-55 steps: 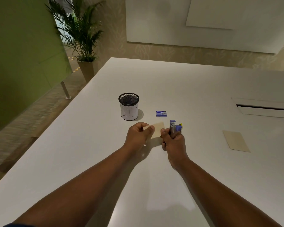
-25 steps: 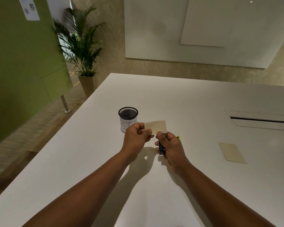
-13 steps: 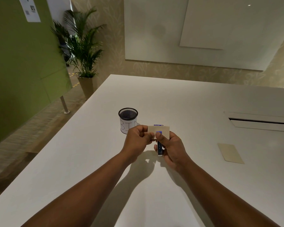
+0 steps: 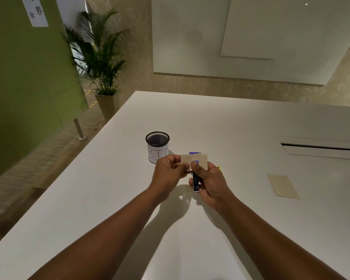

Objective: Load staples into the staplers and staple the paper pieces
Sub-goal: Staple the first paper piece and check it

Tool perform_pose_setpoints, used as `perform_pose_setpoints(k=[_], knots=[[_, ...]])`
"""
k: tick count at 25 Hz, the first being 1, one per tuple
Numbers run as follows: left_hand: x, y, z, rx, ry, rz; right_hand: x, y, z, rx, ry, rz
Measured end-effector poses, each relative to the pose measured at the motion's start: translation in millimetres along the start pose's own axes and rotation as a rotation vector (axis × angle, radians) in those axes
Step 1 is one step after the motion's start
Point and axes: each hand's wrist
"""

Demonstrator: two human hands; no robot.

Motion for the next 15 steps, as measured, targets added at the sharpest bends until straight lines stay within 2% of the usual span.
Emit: perform_pose_setpoints(k=[8, 10, 15], knots=[[1.7, -0.9, -0.9, -0.025, -0.036, 0.003, 0.1, 1.7, -3.5, 0.017, 0.011, -0.013], [4.7, 0.0, -2.1, -0.036, -0.063, -0.073, -0.9, 2.8, -4.6, 0.002, 0.015, -0.001], [8.1, 7.5, -5.8, -0.183, -0.116, -0.297, 2.0, 7.9, -3.2, 0.014, 0.008, 0.014]])
Point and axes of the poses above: each hand's wrist, its own z-axis towards the middle knuckle, its own y-axis out of the palm, x = y × z
